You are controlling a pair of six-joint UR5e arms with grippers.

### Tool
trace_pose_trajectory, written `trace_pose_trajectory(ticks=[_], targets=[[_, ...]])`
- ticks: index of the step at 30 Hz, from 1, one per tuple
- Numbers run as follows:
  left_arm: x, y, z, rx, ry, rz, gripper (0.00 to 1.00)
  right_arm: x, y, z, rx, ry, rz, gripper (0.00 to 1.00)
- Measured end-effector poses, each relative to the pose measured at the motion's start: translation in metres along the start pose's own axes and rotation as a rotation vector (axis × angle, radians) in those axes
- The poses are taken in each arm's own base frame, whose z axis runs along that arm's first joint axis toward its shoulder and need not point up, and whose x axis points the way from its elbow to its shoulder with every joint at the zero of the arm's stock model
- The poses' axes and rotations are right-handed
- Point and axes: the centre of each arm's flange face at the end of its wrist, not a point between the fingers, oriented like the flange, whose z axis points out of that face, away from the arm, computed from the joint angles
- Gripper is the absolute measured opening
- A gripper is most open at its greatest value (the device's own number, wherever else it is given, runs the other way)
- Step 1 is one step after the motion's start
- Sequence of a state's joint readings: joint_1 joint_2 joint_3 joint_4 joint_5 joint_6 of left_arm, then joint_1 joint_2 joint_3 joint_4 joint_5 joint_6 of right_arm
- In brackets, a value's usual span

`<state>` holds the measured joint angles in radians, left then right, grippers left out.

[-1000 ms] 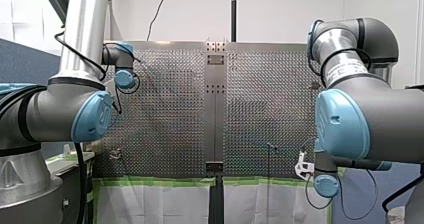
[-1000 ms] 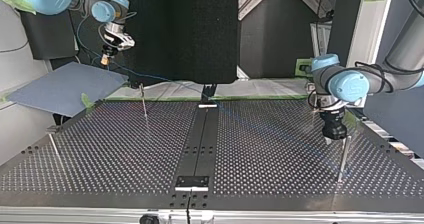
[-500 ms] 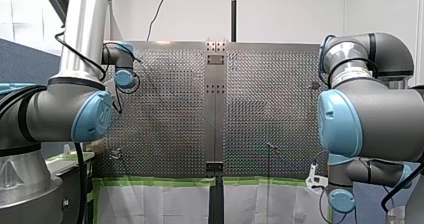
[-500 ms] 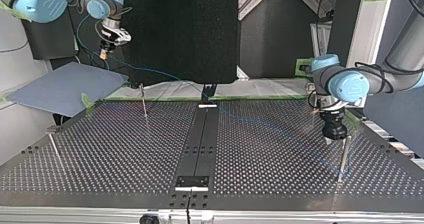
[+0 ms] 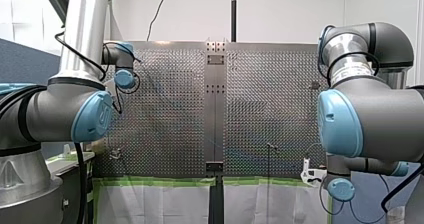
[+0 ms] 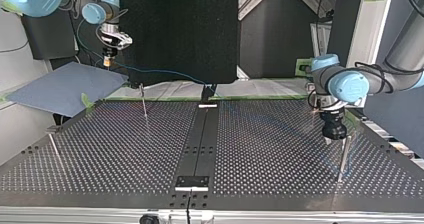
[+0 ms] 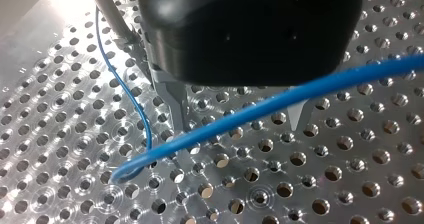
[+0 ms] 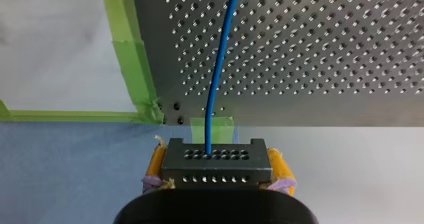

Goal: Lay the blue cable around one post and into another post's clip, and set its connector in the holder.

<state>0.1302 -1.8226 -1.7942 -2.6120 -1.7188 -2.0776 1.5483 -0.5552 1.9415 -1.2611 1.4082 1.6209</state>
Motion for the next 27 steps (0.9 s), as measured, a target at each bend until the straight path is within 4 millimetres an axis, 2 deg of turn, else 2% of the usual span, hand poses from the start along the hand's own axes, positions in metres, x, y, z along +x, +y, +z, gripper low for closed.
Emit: trace_pose_trajectory(ticks=[6,27], targets=[[0.0,0.0,0.0,-0.002,0.002,0.005,1.0,0.019,-0.005,-0.001,0.012,-0.005,0.006,0.0],[0.0,0.0,0.0,-0.004,0.004,0.012,1.0,0.115,-0.016,0.01,0.044,0.163,0.1,0.0]])
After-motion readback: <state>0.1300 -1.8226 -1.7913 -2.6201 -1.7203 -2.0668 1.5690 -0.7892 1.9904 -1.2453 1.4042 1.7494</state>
